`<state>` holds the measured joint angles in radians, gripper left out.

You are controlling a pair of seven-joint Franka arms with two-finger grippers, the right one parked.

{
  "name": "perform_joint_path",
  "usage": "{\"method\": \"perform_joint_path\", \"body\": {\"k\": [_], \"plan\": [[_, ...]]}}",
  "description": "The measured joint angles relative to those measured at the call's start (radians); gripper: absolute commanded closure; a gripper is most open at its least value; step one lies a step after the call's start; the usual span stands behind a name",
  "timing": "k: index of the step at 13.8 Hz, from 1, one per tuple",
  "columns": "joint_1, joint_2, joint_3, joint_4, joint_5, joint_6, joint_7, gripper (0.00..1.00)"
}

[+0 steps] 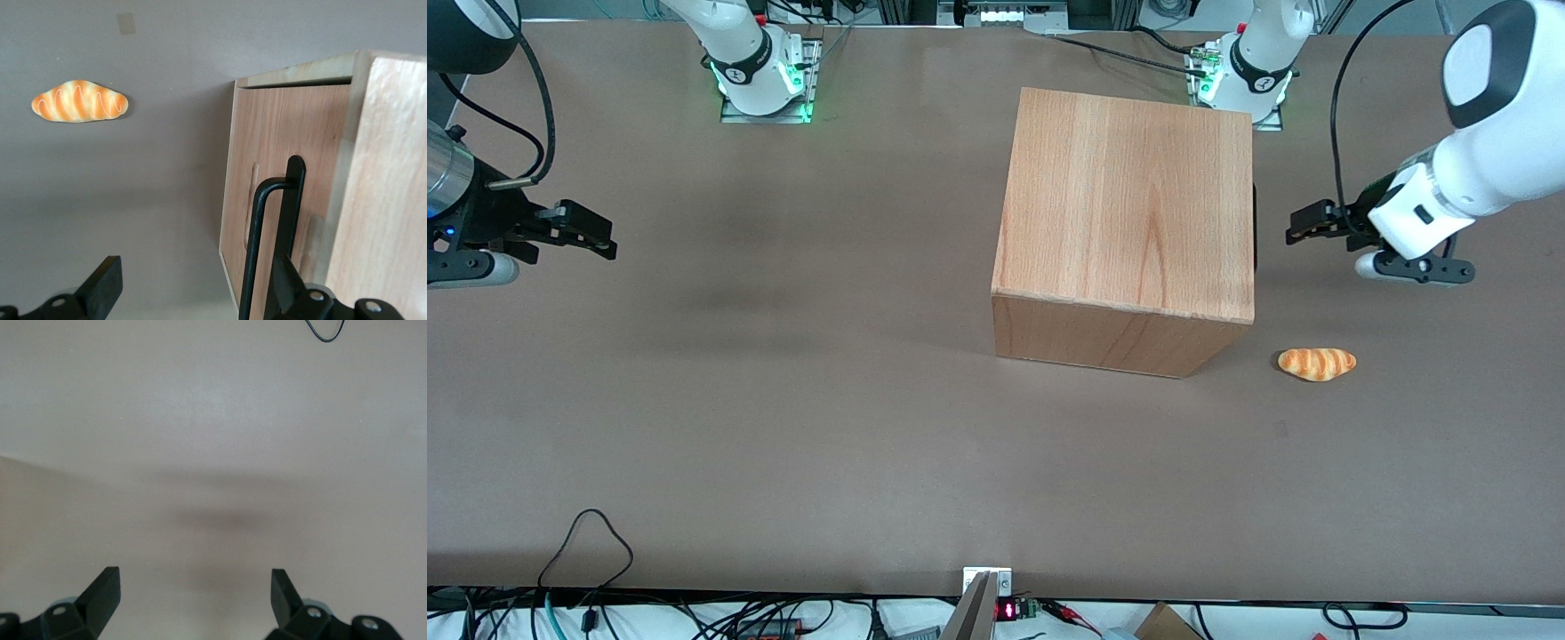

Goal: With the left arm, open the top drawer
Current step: 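Move the open left gripper toward the black drawer handle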

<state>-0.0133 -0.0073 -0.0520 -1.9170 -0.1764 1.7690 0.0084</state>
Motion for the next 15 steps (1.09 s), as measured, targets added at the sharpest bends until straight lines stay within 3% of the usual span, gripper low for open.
{"method": "perform_joint_path", "body": {"k": [15], "plan": [[0.000, 0.011, -0.038, -0.115, -0.021, 0.077, 0.000, 0.00]]}}
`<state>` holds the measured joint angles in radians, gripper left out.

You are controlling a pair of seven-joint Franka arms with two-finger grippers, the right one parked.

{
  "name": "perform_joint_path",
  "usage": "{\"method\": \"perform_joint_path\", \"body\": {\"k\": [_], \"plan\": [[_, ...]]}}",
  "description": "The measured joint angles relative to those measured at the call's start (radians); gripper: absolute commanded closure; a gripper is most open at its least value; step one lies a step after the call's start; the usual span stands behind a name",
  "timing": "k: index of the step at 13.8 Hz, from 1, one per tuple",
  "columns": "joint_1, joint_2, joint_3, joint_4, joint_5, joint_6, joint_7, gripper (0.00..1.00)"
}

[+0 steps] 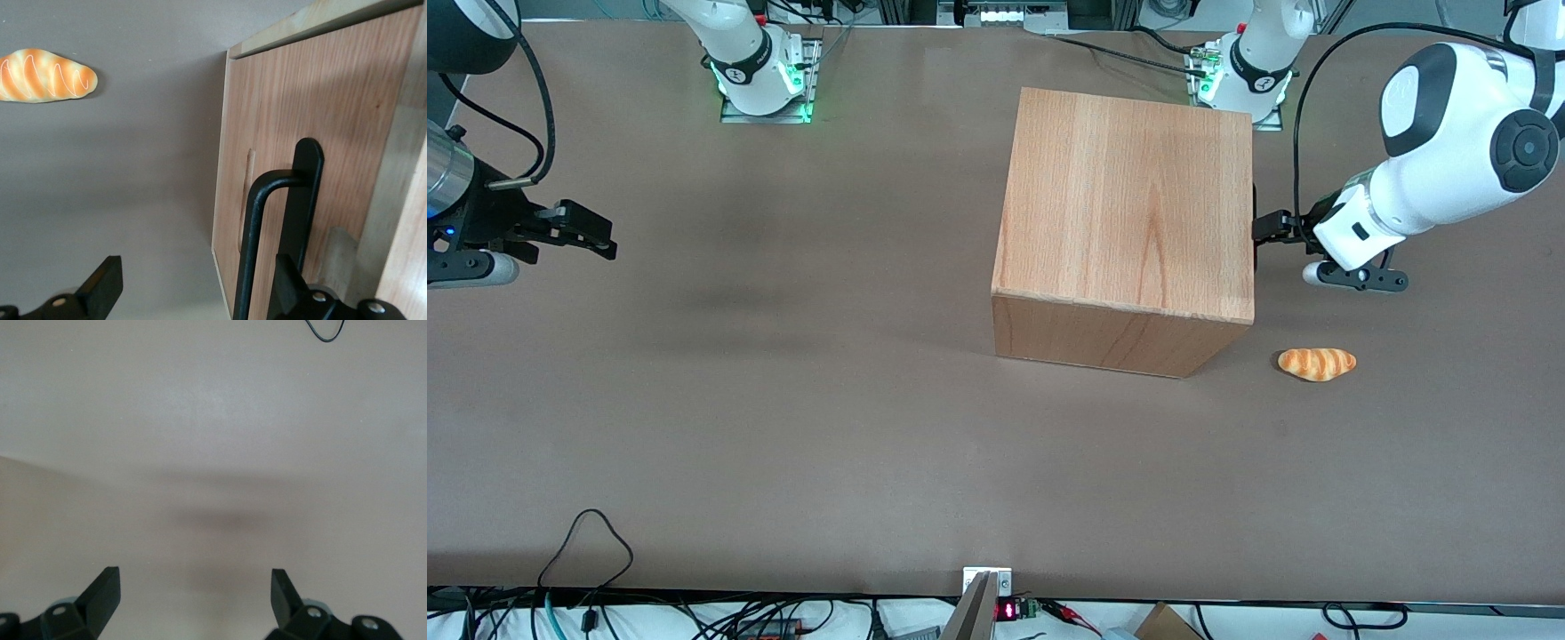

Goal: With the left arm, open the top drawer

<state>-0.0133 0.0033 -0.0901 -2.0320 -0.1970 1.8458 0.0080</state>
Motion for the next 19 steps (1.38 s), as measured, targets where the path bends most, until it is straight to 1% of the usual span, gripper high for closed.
{"method": "perform_joint_path", "body": {"k": [9, 19], "plan": [[0.001, 0.001, 0.000, 0.000, -0.001, 0.000, 0.005, 0.00], [0.015, 0.028, 0.000, -0.005, -0.004, 0.000, 0.056, 0.00]]}}
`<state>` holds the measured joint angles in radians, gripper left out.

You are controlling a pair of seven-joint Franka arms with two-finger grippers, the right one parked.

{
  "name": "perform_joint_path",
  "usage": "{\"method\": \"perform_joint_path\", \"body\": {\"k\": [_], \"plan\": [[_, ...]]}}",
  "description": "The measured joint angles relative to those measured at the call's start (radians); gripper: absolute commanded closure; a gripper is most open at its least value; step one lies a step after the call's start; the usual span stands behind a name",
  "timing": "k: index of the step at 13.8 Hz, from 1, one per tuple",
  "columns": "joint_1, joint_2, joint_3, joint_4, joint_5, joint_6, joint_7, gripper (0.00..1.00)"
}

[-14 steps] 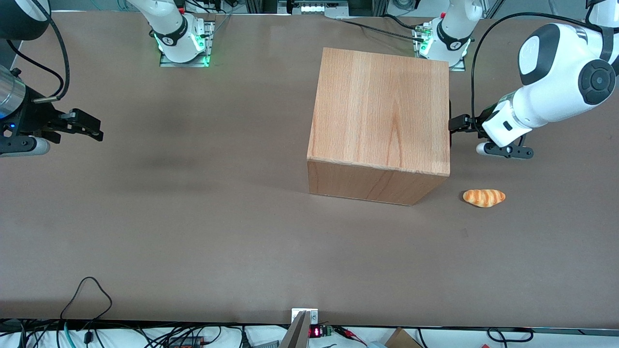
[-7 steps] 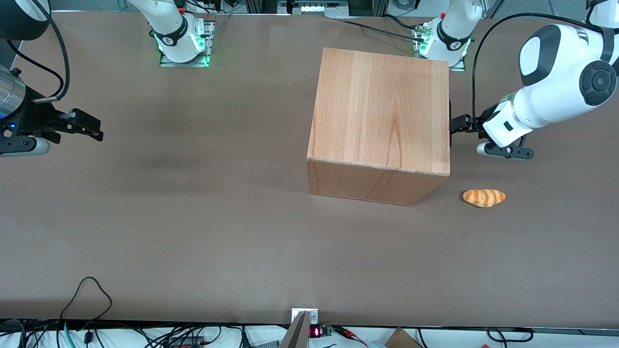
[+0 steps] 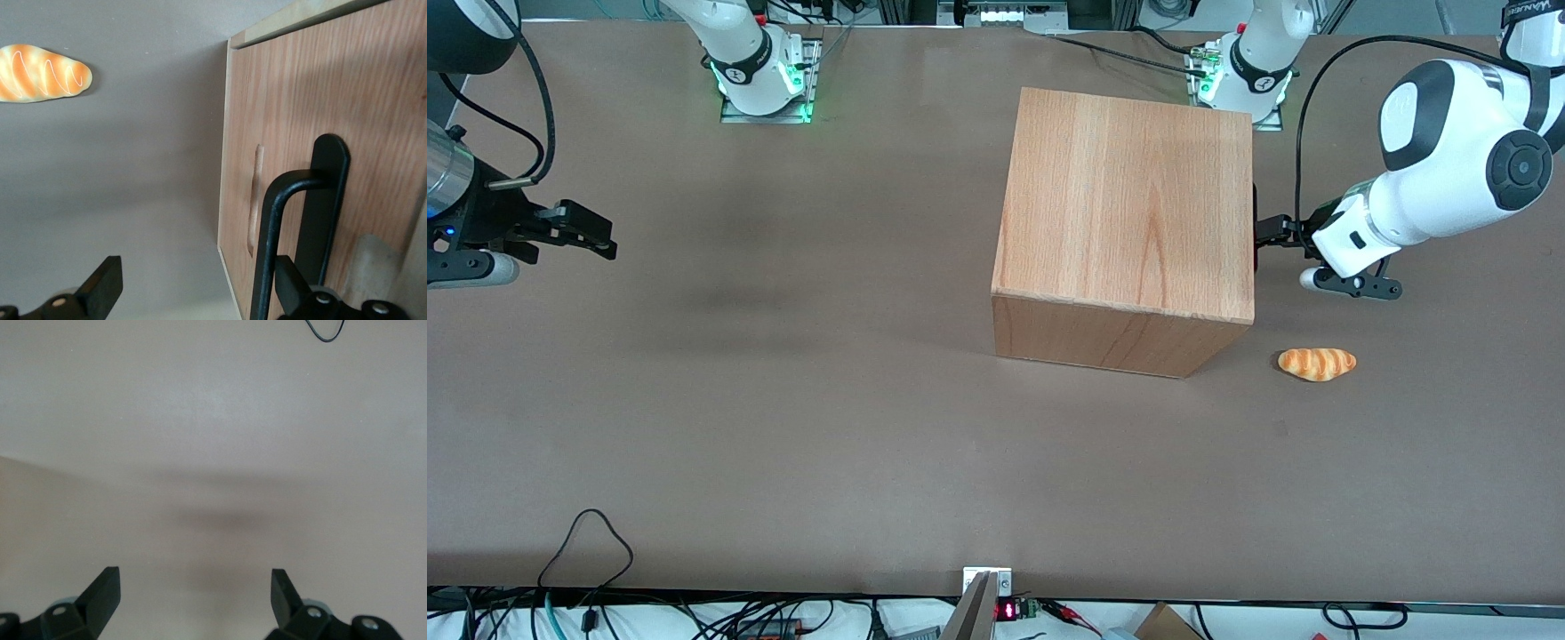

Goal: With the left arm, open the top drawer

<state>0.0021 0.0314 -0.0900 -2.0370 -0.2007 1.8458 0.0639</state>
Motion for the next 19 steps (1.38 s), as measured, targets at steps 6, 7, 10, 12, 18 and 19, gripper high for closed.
{"method": "perform_joint_path", "body": {"k": [6, 7, 10, 12, 18, 19], "plan": [[0.001, 0.007, 0.000, -0.001, -0.002, -0.001, 0.025, 0.00], [0.001, 0.018, -0.001, -0.005, -0.002, -0.001, 0.029, 0.00], [0.003, 0.055, -0.003, -0.002, -0.008, -0.002, 0.043, 0.00], [0.003, 0.056, -0.003, -0.002, -0.008, -0.002, 0.043, 0.00], [0.003, 0.056, -0.003, -0.002, -0.008, -0.002, 0.045, 0.00], [0.004, 0.056, -0.003, -0.002, -0.008, -0.002, 0.045, 0.00]]}}
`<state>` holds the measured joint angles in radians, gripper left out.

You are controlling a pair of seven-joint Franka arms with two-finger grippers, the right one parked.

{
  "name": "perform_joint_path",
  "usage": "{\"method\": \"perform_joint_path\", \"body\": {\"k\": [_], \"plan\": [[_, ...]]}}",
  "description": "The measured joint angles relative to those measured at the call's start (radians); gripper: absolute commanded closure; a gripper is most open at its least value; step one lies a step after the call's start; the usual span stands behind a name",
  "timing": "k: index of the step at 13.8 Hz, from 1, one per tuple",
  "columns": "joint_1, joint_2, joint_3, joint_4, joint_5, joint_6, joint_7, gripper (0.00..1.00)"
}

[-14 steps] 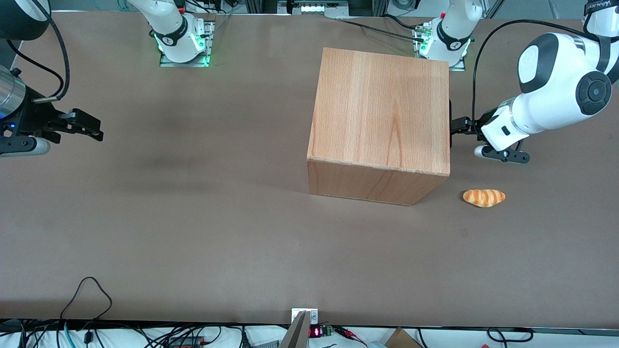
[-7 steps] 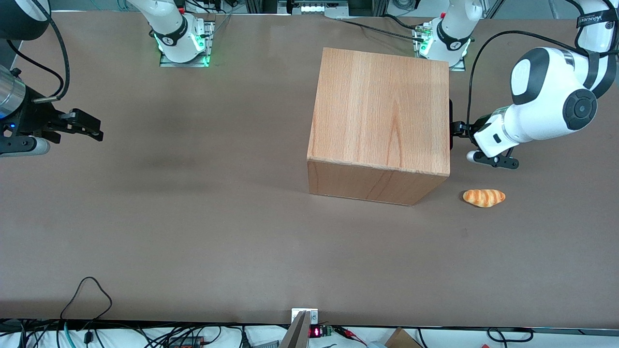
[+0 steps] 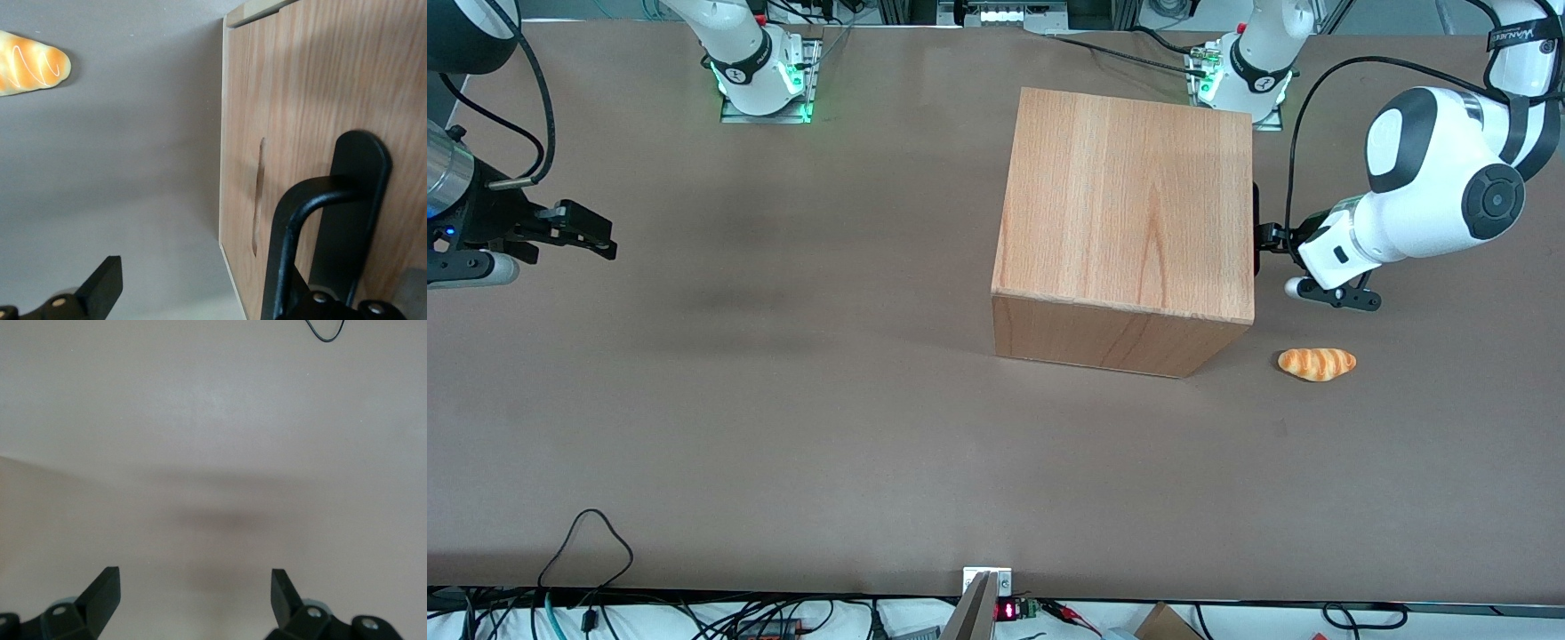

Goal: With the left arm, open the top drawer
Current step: 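Pull the drawer handle outward from the cabinet with the left gripper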

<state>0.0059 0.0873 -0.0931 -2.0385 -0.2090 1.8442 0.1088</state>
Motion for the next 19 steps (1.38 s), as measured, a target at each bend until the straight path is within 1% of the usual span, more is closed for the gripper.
{"method": "perform_joint_path", "body": {"k": [3, 10, 19], "plan": [[0.007, 0.000, 0.002, 0.002, 0.010, 0.000, 0.002, 0.00], [0.079, -0.001, 0.011, 0.009, 0.048, -0.008, 0.027, 0.00], [0.170, 0.000, 0.015, 0.022, 0.057, 0.010, 0.028, 0.00]]}}
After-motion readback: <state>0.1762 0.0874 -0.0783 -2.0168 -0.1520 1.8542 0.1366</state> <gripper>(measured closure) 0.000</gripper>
